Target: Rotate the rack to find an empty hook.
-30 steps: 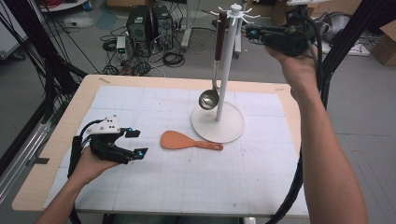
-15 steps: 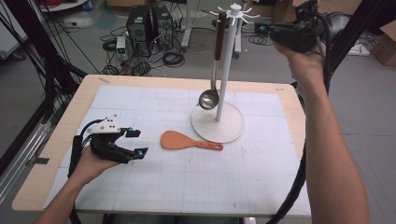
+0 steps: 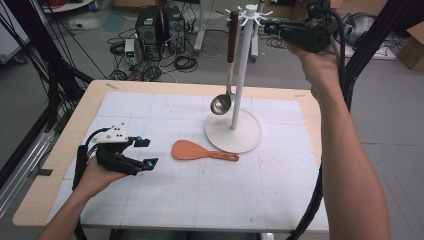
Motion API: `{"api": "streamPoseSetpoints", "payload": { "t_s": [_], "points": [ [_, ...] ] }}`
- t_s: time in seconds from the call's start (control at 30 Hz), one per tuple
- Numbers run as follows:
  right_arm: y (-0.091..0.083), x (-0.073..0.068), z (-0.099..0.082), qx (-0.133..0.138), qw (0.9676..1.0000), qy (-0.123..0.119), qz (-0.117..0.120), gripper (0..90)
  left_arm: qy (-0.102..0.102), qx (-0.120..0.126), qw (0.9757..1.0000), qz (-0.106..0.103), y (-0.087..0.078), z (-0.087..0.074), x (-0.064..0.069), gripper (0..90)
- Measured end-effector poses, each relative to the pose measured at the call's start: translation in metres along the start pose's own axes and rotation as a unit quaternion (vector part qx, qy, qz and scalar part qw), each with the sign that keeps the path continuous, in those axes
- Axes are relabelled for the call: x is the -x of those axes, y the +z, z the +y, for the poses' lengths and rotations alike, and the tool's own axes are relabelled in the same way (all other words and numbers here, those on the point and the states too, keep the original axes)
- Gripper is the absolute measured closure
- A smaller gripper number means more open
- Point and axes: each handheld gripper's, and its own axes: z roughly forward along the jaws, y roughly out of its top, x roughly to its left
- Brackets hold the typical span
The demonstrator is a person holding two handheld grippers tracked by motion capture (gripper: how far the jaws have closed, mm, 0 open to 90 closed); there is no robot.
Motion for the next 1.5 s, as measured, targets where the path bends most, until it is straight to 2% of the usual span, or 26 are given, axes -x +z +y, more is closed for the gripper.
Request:
{"api": "streamPoseSetpoints", "payload": {
  "t_s": [0.5, 1.5],
  "points": [
    [0.008, -0.008, 0.002, 0.001, 0.9997, -0.008, 0.023, 89.5, 0.002, 0.000, 1.0000, 0.000, 0.000, 0.000, 0.000, 26.5],
    [0.018, -0.015, 0.002, 0.000, 0.9990, -0.019, 0.041, 89.5, 0.003, 0.001, 1.0000, -0.002, 0.000, 0.000, 0.001, 26.5]
  ]
}}
